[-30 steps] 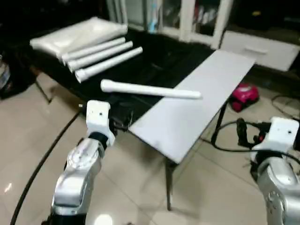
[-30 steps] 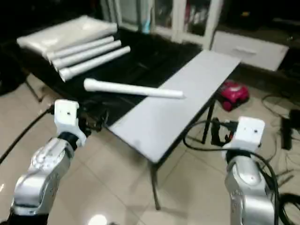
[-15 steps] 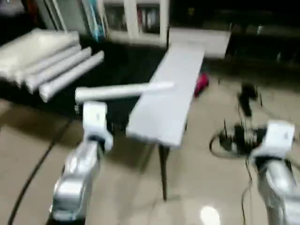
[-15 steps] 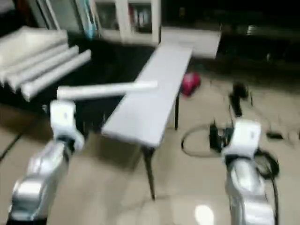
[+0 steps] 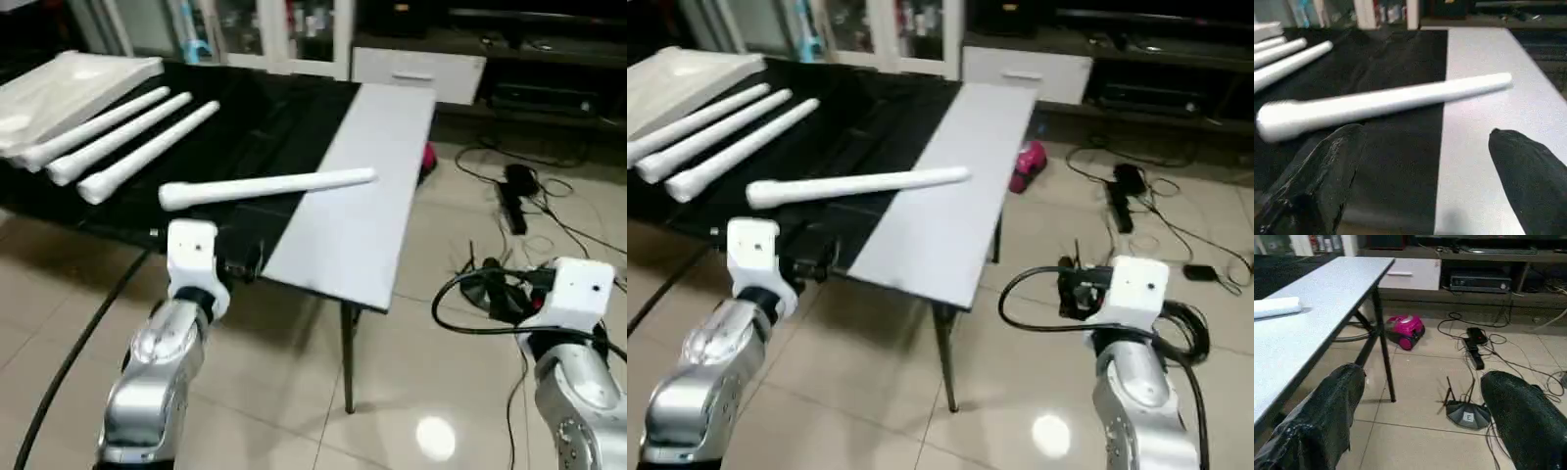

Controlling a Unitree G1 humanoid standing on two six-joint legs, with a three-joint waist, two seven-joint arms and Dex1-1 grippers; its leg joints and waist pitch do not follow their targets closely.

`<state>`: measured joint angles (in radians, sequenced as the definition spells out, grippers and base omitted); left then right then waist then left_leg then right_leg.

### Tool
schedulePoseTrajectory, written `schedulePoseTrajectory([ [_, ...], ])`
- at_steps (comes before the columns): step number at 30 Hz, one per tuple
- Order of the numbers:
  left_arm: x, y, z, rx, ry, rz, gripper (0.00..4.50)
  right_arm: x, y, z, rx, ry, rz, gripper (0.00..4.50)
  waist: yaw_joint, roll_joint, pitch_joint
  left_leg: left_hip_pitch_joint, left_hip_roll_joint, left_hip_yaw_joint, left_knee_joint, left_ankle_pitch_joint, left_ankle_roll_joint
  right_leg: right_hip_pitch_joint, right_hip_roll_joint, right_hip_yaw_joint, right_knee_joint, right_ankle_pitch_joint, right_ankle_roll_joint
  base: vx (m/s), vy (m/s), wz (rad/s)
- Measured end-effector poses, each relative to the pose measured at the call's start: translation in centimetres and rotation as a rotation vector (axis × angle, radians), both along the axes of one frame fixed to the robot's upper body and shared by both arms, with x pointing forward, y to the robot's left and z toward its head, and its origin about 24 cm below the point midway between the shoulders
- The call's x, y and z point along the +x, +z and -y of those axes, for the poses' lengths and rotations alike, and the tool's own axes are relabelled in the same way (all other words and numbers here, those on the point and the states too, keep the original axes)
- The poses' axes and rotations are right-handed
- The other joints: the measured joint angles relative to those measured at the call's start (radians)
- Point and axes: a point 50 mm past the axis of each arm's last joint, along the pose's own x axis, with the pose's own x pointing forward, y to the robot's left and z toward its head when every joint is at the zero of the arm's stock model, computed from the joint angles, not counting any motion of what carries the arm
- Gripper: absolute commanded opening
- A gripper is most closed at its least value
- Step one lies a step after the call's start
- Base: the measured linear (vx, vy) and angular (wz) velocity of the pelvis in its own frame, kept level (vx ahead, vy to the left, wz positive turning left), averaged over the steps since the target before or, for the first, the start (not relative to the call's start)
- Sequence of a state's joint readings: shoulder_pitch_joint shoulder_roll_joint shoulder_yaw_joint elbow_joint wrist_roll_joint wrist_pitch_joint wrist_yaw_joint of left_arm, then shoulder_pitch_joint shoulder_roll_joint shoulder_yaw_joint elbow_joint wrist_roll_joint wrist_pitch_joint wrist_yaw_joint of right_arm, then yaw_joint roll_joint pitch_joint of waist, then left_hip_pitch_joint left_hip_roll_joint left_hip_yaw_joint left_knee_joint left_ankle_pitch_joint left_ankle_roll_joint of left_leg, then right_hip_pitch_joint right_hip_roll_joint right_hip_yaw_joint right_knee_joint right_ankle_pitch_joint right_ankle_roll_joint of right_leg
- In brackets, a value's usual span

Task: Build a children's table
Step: Move to table

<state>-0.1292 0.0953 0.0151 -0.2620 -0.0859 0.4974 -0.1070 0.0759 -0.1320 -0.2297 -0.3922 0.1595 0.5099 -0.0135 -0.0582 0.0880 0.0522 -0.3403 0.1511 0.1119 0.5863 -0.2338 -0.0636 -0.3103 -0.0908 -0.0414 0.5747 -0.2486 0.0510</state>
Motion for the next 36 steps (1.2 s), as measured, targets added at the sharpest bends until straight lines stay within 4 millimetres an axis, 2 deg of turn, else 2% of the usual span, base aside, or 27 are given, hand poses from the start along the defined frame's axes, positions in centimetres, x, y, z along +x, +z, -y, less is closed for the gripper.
schedulePoseTrajectory([
  [4,0.1,0.2,0.2,-0.002,-0.015,0.009,4.5,0.0,0.1,-0.1,0.005,0.002,0.004,4.25,-0.001,0.009,-0.006,0.006,-0.005,0.0,0.002,-0.019,0.037,0.016,0.0,-0.004,-0.009,-0.02,-0.006,0.143,-0.006,0.03],
  [7,0.3,0.2,0.1,0.0,-0.017,0.005,4.5,0.1,0.2,-0.2,0.012,0.006,0.013,4.25,0.007,0.011,-0.009,0.011,-0.012,-0.01,0.01,-0.042,0.075,0.015,-0.001,-0.006,-0.002,-0.039,-0.009,0.16,-0.011,0.05],
  [9,0.3,0.0,-0.2,0.008,-0.011,-0.003,4.5,0.3,0.3,-0.5,0.021,0.013,0.02,4.25,0.005,0.009,-0.009,0.027,-0.022,-0.022,0.016,-0.059,0.085,0.001,-0.009,0.0,0.045,-0.064,-0.021,0.134,-0.028,0.08],
  [10,0.3,0.0,-0.5,0.01,0.002,-0.004,4.5,0.6,0.5,-1.0,0.029,0.03,0.034,4.25,0.001,-0.003,-0.009,0.042,-0.029,-0.025,0.017,-0.07,0.07,-0.03,-0.014,0.001,0.106,-0.073,-0.022,0.094,-0.077,-0.04],
  [11,0.4,0.1,-0.7,0.015,0.006,-0.001,4.5,0.6,0.6,-1.1,0.029,0.034,0.041,4.25,-0.004,-0.016,-0.013,0.05,-0.04,-0.027,0.02,-0.079,0.074,-0.048,-0.022,0.006,0.112,-0.076,-0.017,0.032,-0.139,-0.1],
  [12,0.4,0.2,-0.7,0.014,0.005,0.002,4.5,0.5,0.8,-0.9,0.02,0.028,0.047,4.25,0.0,-0.031,-0.01,0.049,-0.051,-0.023,0.036,-0.093,0.087,-0.042,-0.02,0.02,0.122,-0.094,-0.013,0.032,-0.139,-0.1],
  [13,0.5,0.1,0.3,-0.007,-0.023,0.0,4.5,0.2,0.8,-0.1,0.005,0.001,0.043,4.25,0.013,-0.025,-0.009,0.022,-0.053,-0.025,0.109,-0.103,0.184,-0.017,-0.001,0.035,0.115,-0.1,-0.018,0.131,-0.09,0.09],
  [14,0.5,0.1,1.1,-0.015,-0.055,0.001,4.5,0.0,0.6,0.3,0.0,-0.016,0.034,4.25,0.026,-0.022,-0.008,-0.007,-0.063,-0.021,0.175,-0.097,0.198,0.005,0.003,0.038,0.101,-0.101,-0.018,0.182,-0.034,0.03],
  [15,0.5,0.2,1.3,-0.015,-0.064,0.003,4.5,0.0,0.8,0.4,-0.002,-0.017,0.04,4.25,0.046,-0.024,-0.008,-0.034,-0.084,-0.019,0.187,-0.084,0.181,0.029,0.005,0.04,0.083,-0.099,-0.02,0.182,-0.034,0.03],
  [16,0.6,0.3,1.1,-0.008,-0.061,0.009,4.5,0.1,0.9,0.3,-0.002,-0.014,0.048,4.25,0.056,-0.015,-0.009,-0.056,-0.084,-0.016,0.16,-0.066,0.15,0.047,0.017,0.031,0.068,-0.099,-0.022,0.092,-0.037,-0.13],
  [17,0.6,0.5,1.0,-0.004,-0.057,0.015,4.5,0.1,0.9,0.2,0.0,-0.012,0.051,4.25,0.063,0.0,-0.01,-0.068,-0.078,-0.016,0.103,-0.047,0.132,0.065,0.037,0.019,0.054,-0.102,-0.026,0.093,-0.011,-0.07],
  [18,0.6,0.5,0.8,-0.003,-0.052,0.016,4.5,0.2,1.1,0.1,-0.001,-0.007,0.056,4.25,0.064,0.034,-0.01,-0.068,-0.063,-0.021,0.049,-0.017,0.116,0.088,0.063,-0.005,0.037,-0.109,-0.035,0.093,-0.011,-0.07],
  [19,0.5,0.2,0.2,0.007,-0.035,0.006,4.5,0.3,1.0,-0.3,0.011,0.003,0.055,4.25,0.059,0.052,-0.007,-0.054,-0.044,-0.04,0.06,0.021,0.079,0.112,0.073,-0.02,0.035,-0.12,-0.028,0.124,0.07,-0.06],
  [20,0.5,0.1,-0.3,0.015,-0.019,-0.001,4.5,0.5,1.0,-1.0,0.021,0.027,0.058,4.25,0.042,0.045,-0.004,-0.048,-0.058,-0.042,0.058,0.014,0.081,0.109,0.066,-0.022,0.055,-0.134,-0.033,0.166,0.083,-0.01],
  [21,0.5,0.0,-0.8,0.02,-0.003,-0.005,4.5,0.7,1.1,-1.3,0.022,0.041,0.064,4.25,0.029,0.035,-0.002,-0.047,-0.064,-0.042,0.058,0.009,0.085,0.088,0.063,-0.018,0.092,-0.142,-0.046,0.166,0.083,-0.01],
  [22,0.6,-0.3,-1.0,0.023,0.006,-0.018,4.5,0.8,1.1,-1.3,0.017,0.041,0.063,4.25,0.009,0.037,-0.002,-0.041,-0.07,-0.044,0.057,0.006,0.093,0.046,0.063,-0.014,0.15,-0.138,-0.037,0.139,0.041,0.09],
  [23,0.6,-0.3,-0.9,0.023,0.005,-0.018,4.5,0.7,1.1,-1.2,0.013,0.034,0.062,4.25,-0.005,0.036,-0.003,-0.035,-0.075,-0.044,0.057,0.002,0.097,0.016,0.064,-0.007,0.171,-0.127,-0.018,0.096,0.024,0.05],
  [24,0.8,0.0,-0.7,0.024,-0.001,-0.005,4.5,0.7,1.1,-0.9,0.009,0.018,0.062,4.25,-0.019,0.027,-0.003,-0.029,-0.087,-0.038,0.057,-0.001,0.101,-0.028,0.055,0.007,0.172,-0.104,0.013,0.096,0.024,0.05],
  [25,1.0,0.3,-0.5,0.021,-0.007,0.009,4.5,0.6,1.1,-0.7,0.008,0.004,0.061,4.25,-0.019,0.009,-0.005,-0.027,-0.103,-0.029,0.059,-0.001,0.102,-0.059,0.038,0.023,0.142,-0.075,0.03,0.069,-0.014,0.08],
  [26,1.1,0.5,0.0,0.016,-0.023,0.019,4.5,0.6,1.1,-0.4,0.004,-0.013,0.06,4.25,-0.017,-0.006,-0.008,-0.031,-0.116,-0.021,0.069,-0.006,0.105,-0.071,0.022,0.039,0.124,-0.026,-0.008,0.055,-0.075,0.05],
  [28,1.1,0.3,0.9,0.007,-0.056,0.009,4.5,0.5,1.0,0.2,0.002,-0.045,0.055,4.25,0.016,-0.001,-0.011,-0.045,-0.11,-0.024,0.083,-0.006,0.106,-0.082,0.038,0.061,0.123,-0.017,-0.024,0.057,-0.079,-0.12],
  [30,1.3,0.4,0.8,0.01,-0.056,0.013,4.5,0.5,1.0,0.2,0.013,-0.05,0.056,4.25,0.058,0.003,-0.014,-0.051,-0.097,-0.024,0.105,-0.01,0.095,-0.093,0.069,0.106,0.123,-0.005,-0.023,0.023,-0.037,-0.62],
  [32,1.4,0.5,0.8,0.012,-0.054,0.015,4.5,0.6,0.8,0.1,0.021,-0.048,0.05,4.25,0.081,0.004,-0.014,-0.054,-0.092,-0.029,0.139,-0.023,0.083,-0.092,0.085,0.139,0.112,0.004,-0.012,-0.043,0.07,-0.64],
  [33,1.4,0.5,0.7,0.013,-0.054,0.015,4.5,0.6,0.8,0.1,0.023,-0.047,0.05,4.25,0.093,0.006,-0.012,-0.053,-0.092,-0.039,0.155,-0.028,0.089,-0.088,0.096,0.168,0.095,0.013,-0.006,-0.058,0.116,-0.64],
  [34,1.4,0.5,0.7,0.013,-0.054,0.015,4.5,0.7,0.8,0.1,0.024,-0.047,0.051,4.25,0.098,0.01,-0.011,-0.047,-0.091,-0.049,0.152,-0.038,0.092,-0.085,0.102,0.186,0.079,0.026,0.006,-0.078,0.196,-0.64],
  [35,1.4,0.5,0.7,0.014,-0.053,0.015,4.5,0.7,0.9,0.1,0.025,-0.046,0.054,4.25,0.099,0.013,-0.009,-0.036,-0.085,-0.054,0.127,-0.053,0.086,-0.083,0.108,0.206,0.065,0.036,0.018,-0.088,0.276,-0.63],
  [36,1.4,0.4,0.7,0.017,-0.052,0.012,4.5,0.8,0.8,0.0,0.029,-0.046,0.053,4.25,0.091,0.018,-0.004,-0.019,-0.088,-0.03,0.119,-0.06,0.062,-0.081,0.104,0.229,0.045,0.043,0.032,-0.088,0.276,-0.63],
])
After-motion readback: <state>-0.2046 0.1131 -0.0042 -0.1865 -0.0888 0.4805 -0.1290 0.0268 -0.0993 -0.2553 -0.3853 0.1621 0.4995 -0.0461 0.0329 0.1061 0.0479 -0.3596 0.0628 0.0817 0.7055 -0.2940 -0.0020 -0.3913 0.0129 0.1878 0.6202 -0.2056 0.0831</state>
